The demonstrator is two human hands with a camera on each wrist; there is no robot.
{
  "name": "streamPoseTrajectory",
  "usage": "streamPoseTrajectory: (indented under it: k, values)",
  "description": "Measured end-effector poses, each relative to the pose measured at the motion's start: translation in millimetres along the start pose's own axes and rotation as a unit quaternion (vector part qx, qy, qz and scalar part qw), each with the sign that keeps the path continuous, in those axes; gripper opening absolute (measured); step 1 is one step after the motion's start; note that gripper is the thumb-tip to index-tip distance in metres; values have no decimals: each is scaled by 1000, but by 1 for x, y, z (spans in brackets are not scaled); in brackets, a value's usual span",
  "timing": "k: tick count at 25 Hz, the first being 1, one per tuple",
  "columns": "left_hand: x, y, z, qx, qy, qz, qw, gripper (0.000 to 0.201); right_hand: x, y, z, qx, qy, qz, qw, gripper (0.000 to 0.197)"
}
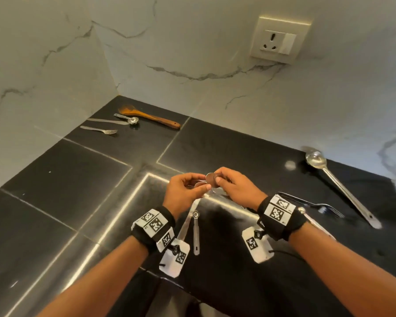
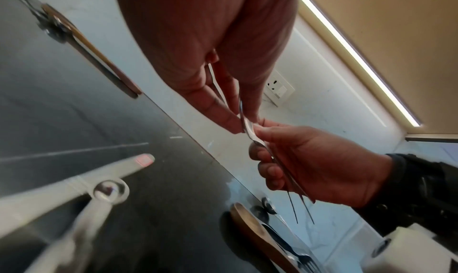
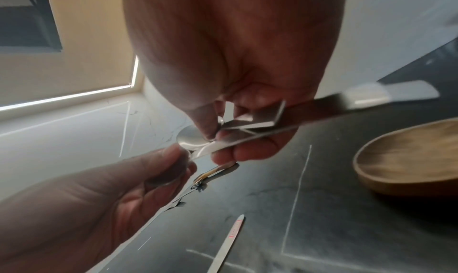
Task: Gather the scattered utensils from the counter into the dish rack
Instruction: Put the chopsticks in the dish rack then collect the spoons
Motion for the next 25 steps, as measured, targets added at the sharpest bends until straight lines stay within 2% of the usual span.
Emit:
streamPoseTrajectory:
  k: [4,7,10,13,15,17,19,21,25]
  values:
    - [40,-1,9,-26,-50,23,998,25,-14,28,29,45,0,14,999,18]
    - [73,-5,17,-32,-91,10,995,21,-20,45,53,63,53,83,993,20]
    - [98,-11,25,-29,-109,-26,993,17,-26,63,74,67,91,17,993,23]
    - [123,-7,33,-29,-128,-36,991,13,-36,78,98,67,44,-58,995,26]
    - [143,1,40,-30,-148,-28,988,11,-49,88,116,68,1,-61,996,29]
    - [167,12,49,-20,-167,-21,986,11,-65,100,134,61,-5,-17,998,39]
    - [193,25,60,2,-180,-18,984,13,-82,111,158,63,11,36,997,34]
    - [219,43,72,30,-193,-17,981,14,-104,116,184,59,43,94,993,26]
    - [287,96,100,79,-252,21,964,25,-175,124,260,50,116,187,974,29]
Point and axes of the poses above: each hand's wrist, its own z-axis away from the middle knuckle, its own x-axis out of the palm, y = z × x, the point moved 4 cm from there along -z, towards the middle knuckle, and after that the axes turned 14 degrees about x, right-handed, at the moved point
